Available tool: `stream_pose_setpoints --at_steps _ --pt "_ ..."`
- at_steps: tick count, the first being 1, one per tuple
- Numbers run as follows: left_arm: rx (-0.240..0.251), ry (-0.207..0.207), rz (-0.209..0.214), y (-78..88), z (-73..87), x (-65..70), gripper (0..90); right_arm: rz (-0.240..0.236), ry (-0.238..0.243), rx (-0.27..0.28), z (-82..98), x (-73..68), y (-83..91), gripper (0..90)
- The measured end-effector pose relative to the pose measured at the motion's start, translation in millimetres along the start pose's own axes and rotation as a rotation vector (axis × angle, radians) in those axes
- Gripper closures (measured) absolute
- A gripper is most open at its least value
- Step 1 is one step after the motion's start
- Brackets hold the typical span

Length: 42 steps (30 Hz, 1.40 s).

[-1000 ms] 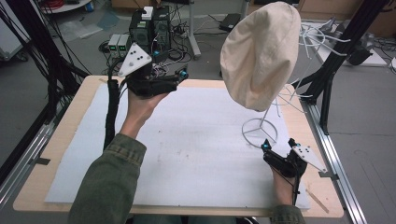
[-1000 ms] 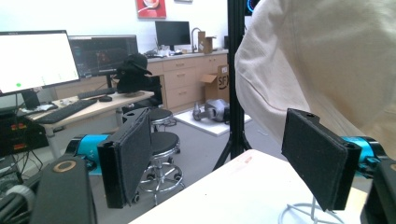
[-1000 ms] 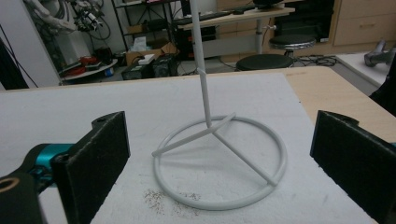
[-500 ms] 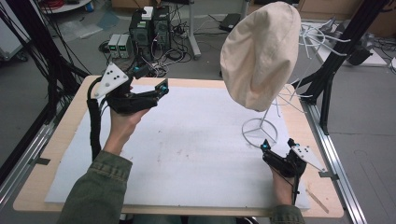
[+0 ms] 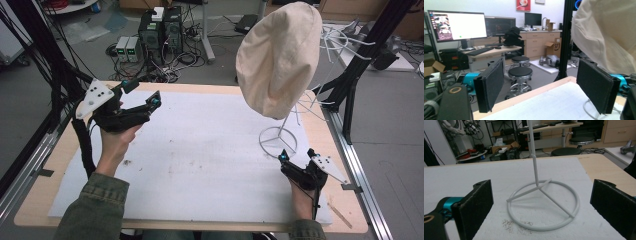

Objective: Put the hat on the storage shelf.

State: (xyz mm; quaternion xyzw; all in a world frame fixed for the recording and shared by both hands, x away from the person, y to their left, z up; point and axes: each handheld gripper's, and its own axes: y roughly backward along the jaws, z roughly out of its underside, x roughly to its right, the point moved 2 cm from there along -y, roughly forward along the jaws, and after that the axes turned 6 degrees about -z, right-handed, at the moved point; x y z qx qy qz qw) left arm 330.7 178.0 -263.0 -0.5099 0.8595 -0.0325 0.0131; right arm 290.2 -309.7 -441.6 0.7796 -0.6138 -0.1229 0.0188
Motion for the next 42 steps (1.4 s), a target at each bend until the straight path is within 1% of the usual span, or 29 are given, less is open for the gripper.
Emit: stream_pose_setpoints --at_steps 3,12,15,20,22,25,29,32,34,37,39,42 --pt "-0.004 0.004 -0.016 6.2 3.6 -5.6 22.4 0.0 0.003 -0.003 0.4 -0.1 0.0 3.7" --pt "-0.003 0.025 -0.083 25.0 17.5 -21.0 22.0 -0.002 0.002 -0.01 1.1 -1.9 -0.5 3.7" --pt "-0.009 0.025 -0.104 31.3 23.6 -25.6 22.0 -0.002 0.006 -0.009 1.3 -1.9 -0.4 3.7" --pt "-0.029 0.04 -0.131 41.5 33.9 -33.7 22.0 0.0 0.0 -0.008 1.8 -1.9 -0.1 3.7" --pt "-0.039 0.043 -0.136 46.8 39.8 -36.5 21.9 -0.001 -0.001 -0.008 1.9 -1.9 -0.1 3.7" --pt "-0.038 0.051 -0.149 54.1 47.8 -39.2 21.7 -0.002 0.003 -0.012 2.1 -1.9 0.4 3.8" --pt "-0.045 0.066 -0.174 62.9 58.8 -44.3 21.6 -0.001 -0.001 -0.012 2.2 -2.1 0.6 3.7" --pt "-0.065 0.081 -0.189 69.0 67.1 -48.8 21.7 -0.008 -0.005 -0.016 2.7 -2.7 0.3 3.8" --pt "-0.071 0.087 -0.198 72.7 72.8 -50.6 21.7 -0.01 0.001 -0.016 2.9 -3.0 0.1 3.8" --pt "-0.086 0.089 -0.21 78.0 80.7 -52.9 21.7 -0.011 0.001 -0.019 3.1 -3.7 0.1 3.8" --pt "-0.086 0.089 -0.219 81.3 85.2 -54.6 21.6 -0.011 -0.001 -0.018 3.2 -3.7 0.1 3.7" --pt "-0.105 0.096 -0.233 86.3 93.0 -57.9 21.6 -0.012 -0.001 -0.023 3.5 -3.7 -0.1 3.7"
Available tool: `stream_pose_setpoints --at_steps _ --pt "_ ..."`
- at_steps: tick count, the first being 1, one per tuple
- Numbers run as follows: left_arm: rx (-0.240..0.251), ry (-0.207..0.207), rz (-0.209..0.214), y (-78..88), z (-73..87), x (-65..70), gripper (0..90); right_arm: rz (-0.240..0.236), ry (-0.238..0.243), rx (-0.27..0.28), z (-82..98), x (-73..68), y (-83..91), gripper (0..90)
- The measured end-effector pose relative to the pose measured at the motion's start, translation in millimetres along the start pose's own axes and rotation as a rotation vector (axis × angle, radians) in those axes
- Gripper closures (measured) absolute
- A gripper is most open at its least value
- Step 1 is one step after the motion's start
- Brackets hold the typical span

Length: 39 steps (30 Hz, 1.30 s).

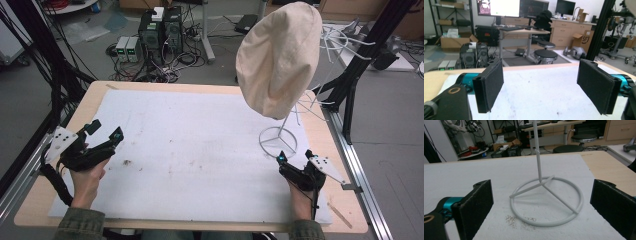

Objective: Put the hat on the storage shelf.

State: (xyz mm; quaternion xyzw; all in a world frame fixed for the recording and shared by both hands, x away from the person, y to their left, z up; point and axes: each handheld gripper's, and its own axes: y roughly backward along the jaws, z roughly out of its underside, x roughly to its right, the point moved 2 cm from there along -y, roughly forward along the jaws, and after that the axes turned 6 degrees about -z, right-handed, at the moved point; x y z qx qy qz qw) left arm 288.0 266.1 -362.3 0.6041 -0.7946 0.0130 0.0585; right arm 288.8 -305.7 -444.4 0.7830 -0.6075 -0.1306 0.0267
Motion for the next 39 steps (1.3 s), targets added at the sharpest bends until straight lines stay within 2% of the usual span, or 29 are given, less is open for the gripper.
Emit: stream_pose_setpoints --at_steps 7,13,16,21,24,27,29,30,33,39 --pt "-0.027 0.003 -0.063 9.0 20.9 -13.6 21.3 -0.001 0.003 0.0 0.3 -0.5 -0.4 3.8" --pt "-0.008 0.008 -0.146 15.2 31.9 -23.0 19.3 0.003 0.001 -0.005 0.8 -0.9 -0.2 3.8" --pt "0.023 0.017 -0.196 18.7 36.3 -28.9 19.2 0.001 0.006 -0.01 1.1 -2.3 0.4 3.7" --pt "0.056 0.05 -0.266 24.6 44.6 -39.4 19.9 0.004 0.051 -0.044 4.1 -5.5 0.7 3.7" --pt "0.065 0.046 -0.316 28.1 48.3 -44.9 20.4 0.003 0.065 -0.044 4.6 -7.6 2.0 3.7" --pt "0.02 0.019 -0.322 28.0 55.2 -51.5 22.0 -0.004 0.065 -0.055 5.1 -7.9 1.8 3.7" --pt "-0.014 -0.018 -0.357 27.4 59.7 -55.7 21.7 -0.011 0.066 -0.055 5.2 -7.7 1.8 3.7" --pt "-0.027 -0.016 -0.371 28.2 60.9 -57.6 21.7 -0.015 0.066 -0.058 5.2 -7.7 2.4 3.6" --pt "-0.022 -0.009 -0.405 31.4 63.1 -61.2 21.3 -0.019 0.059 -0.056 5.5 -7.2 3.1 3.7" --pt "-0.043 0.005 -0.415 33.6 68.8 -62.6 20.7 -0.021 0.054 -0.059 6.3 -4.4 2.3 3.6"
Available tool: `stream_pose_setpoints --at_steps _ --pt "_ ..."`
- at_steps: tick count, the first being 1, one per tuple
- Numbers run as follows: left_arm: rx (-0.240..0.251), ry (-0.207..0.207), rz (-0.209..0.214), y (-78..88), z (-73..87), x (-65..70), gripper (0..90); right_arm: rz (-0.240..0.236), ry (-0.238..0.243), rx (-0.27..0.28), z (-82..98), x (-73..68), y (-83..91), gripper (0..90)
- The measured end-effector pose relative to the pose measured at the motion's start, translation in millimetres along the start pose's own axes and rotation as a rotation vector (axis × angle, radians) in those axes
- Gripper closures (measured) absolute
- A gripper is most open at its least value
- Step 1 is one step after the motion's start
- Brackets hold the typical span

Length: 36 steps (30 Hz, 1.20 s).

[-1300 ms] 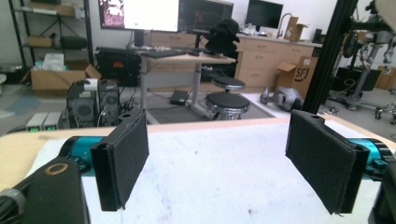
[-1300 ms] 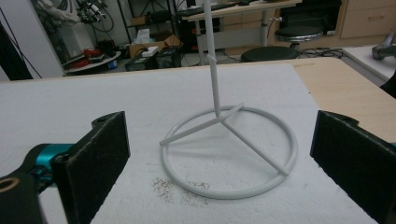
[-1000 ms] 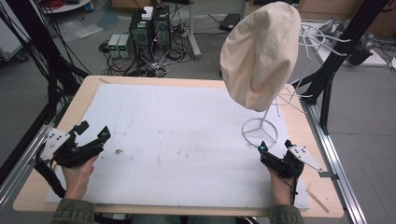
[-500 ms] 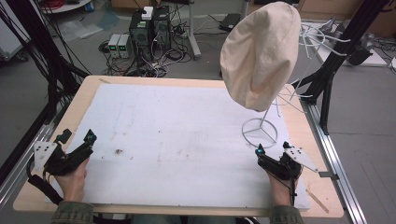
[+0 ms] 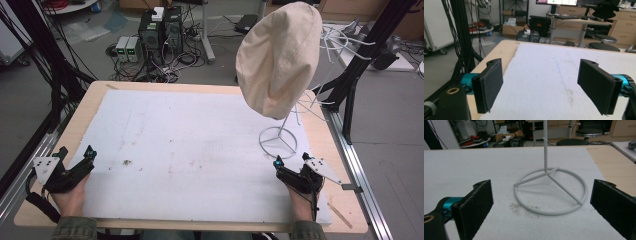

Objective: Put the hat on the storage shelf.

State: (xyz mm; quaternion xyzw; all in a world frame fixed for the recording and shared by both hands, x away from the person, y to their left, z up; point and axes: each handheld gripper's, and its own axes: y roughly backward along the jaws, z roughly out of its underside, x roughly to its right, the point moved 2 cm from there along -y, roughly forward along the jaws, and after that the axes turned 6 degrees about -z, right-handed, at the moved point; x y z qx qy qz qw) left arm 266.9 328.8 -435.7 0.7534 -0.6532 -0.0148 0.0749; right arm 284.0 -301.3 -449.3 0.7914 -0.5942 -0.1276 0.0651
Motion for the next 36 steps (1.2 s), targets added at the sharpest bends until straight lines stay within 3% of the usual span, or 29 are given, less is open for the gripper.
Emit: stream_pose_setpoints --at_steps 9,27,36 --pt "0.026 0.044 0.039 0.2 1.4 0.8 20.7 0.007 -0.028 -0.008 1.4 3.9 3.4 3.7" --pt "0.037 0.056 0.057 1.3 1.8 3.7 20.8 -0.006 -0.007 -0.015 1.3 0.9 -1.6 3.7" --pt "0.008 0.028 0.063 1.5 3.3 6.1 18.9 -0.017 -0.001 -0.025 1.1 -2.1 -5.8 3.7"
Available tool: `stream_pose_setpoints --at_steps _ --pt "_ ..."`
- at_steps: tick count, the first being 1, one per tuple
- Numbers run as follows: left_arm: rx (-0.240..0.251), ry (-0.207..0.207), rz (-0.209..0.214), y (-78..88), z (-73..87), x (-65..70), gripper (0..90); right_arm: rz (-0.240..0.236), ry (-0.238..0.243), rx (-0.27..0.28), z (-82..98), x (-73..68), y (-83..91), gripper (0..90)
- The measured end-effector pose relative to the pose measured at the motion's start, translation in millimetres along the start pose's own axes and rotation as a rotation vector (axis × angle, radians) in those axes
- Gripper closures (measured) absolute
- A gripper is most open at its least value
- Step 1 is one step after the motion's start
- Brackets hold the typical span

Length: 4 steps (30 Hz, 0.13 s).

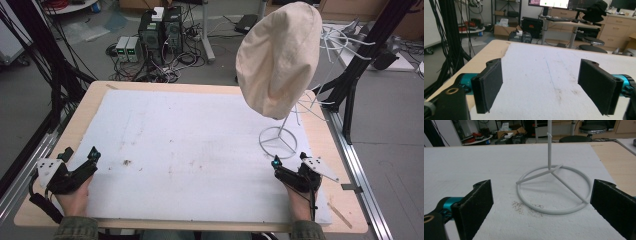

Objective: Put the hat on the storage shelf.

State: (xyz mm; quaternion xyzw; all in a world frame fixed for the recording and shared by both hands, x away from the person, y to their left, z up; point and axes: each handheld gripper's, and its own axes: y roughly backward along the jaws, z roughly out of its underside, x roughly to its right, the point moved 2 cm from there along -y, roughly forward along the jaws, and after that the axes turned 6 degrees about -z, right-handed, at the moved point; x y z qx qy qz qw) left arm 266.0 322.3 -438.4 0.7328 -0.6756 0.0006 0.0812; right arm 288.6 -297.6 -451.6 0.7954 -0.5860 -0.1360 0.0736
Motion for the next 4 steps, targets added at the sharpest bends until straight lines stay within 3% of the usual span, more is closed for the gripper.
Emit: stream_pose_setpoints --at_steps 4 --pt "0.002 -0.007 0.0 0.7 -0.2 0.6 17.9 -0.009 0.002 -0.006 -0.2 -2.0 -1.3 3.7"
